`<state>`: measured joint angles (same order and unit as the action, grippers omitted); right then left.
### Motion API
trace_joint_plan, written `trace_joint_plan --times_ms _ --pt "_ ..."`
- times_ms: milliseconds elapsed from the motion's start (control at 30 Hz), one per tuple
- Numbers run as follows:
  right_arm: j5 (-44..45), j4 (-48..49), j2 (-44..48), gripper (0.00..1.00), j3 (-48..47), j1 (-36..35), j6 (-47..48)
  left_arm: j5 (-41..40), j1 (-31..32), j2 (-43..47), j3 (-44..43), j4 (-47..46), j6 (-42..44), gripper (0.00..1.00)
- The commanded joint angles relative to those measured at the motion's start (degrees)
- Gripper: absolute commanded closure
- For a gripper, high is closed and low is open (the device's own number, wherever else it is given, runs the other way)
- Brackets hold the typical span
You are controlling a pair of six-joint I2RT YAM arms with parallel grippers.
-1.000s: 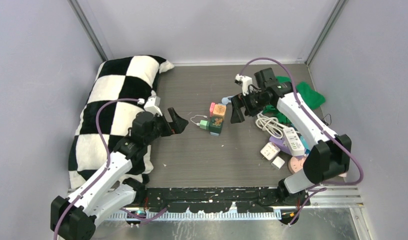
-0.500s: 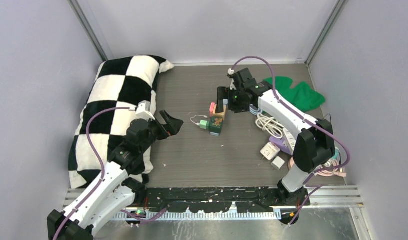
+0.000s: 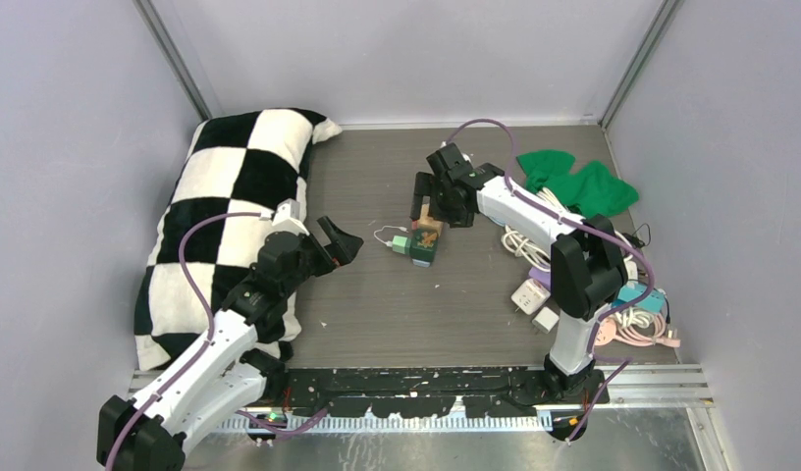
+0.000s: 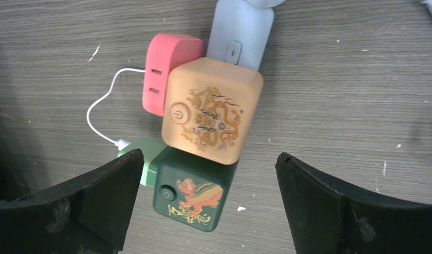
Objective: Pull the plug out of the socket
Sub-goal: Move the socket to the center of the board.
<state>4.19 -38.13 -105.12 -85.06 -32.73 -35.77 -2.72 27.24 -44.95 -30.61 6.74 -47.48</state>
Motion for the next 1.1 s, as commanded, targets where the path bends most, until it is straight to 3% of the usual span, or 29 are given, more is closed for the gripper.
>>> trace_joint_plan --times_ms 0,333,633,1067 --pt "-0.6 2.2 -0.1 0.00 -1.1 -2.1 -0.9 0.6 -0.2 -1.1 0.2 -3.9 -0.5 0.01" --pt "3.9 2.1 -0.6 0.00 1.3 -3.9 -1.5 -0.2 -0.3 1.8 1.6 -2.6 -0.7 0.01" --pt "2.4 3.4 -0.2 0.01 4.2 -4.4 -3.5 -0.3 -0.3 2.6 2.4 -2.6 -1.6 0.01" --pt "3.0 6.5 4.3 0.20 8.8 -4.4 -0.8 -0.1 -0.3 2.7 2.7 -2.7 -1.9 0.01"
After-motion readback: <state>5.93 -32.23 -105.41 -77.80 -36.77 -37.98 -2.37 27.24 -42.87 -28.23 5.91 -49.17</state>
